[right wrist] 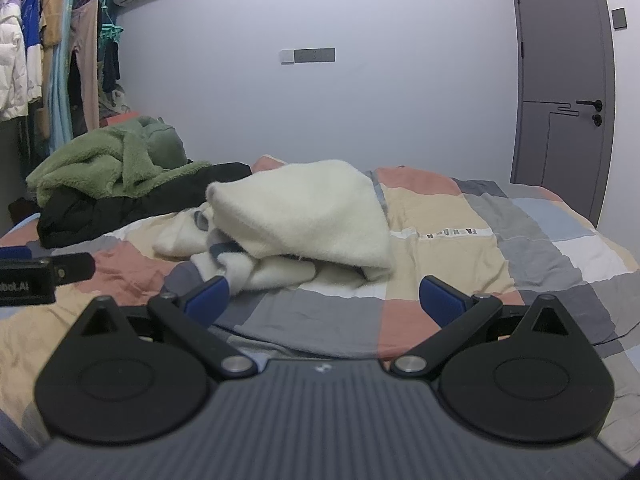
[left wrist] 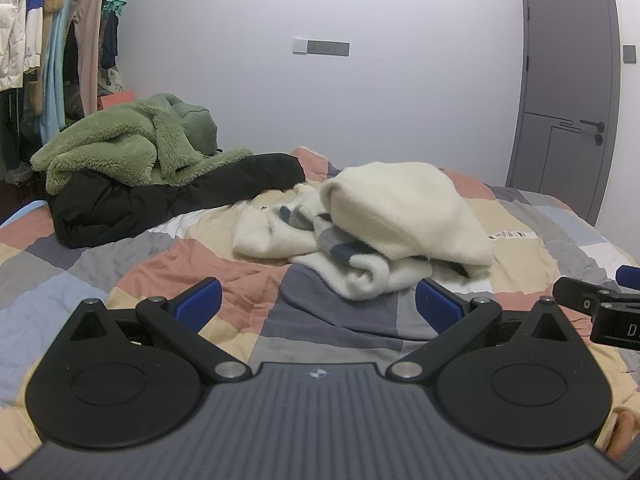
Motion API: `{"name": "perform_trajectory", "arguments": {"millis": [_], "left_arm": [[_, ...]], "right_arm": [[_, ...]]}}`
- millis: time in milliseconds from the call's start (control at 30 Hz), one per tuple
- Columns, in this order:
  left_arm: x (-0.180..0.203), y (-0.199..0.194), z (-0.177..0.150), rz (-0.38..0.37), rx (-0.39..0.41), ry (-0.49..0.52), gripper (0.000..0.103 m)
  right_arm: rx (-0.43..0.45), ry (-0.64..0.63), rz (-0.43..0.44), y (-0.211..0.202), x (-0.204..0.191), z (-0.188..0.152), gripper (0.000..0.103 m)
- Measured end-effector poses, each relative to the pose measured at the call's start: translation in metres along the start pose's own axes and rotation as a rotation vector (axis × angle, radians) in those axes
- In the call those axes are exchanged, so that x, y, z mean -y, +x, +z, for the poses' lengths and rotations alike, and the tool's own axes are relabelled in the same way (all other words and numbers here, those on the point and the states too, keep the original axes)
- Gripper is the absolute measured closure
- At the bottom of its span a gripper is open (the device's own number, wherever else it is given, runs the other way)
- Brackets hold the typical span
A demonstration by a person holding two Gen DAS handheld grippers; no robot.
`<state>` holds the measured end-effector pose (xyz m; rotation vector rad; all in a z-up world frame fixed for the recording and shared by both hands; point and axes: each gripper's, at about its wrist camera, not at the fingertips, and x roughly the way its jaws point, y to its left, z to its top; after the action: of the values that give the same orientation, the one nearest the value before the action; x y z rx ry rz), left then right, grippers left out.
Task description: Fold large clothes
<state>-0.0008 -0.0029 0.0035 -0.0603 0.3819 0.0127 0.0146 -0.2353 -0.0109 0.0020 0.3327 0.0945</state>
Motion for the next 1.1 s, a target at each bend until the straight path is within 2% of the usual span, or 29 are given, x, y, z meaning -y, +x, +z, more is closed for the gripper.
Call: {"name": "perform_trajectory", "arguments": {"millis": [900,1100], "left_arm": [[-0.0019,-0.0022,0.0008,0.005,0.002,0.004,0.000],[-0.0021,0.0003,-0.0001,0.002,0.001,0.001,0.000]], "right_arm": [[-0.022,0.012,0.012,0.0025,0.0012,-0.0018,0.000],[-0.031,0.012,0.038,0.0024,-0.0004,-0.0020,0.000]]}}
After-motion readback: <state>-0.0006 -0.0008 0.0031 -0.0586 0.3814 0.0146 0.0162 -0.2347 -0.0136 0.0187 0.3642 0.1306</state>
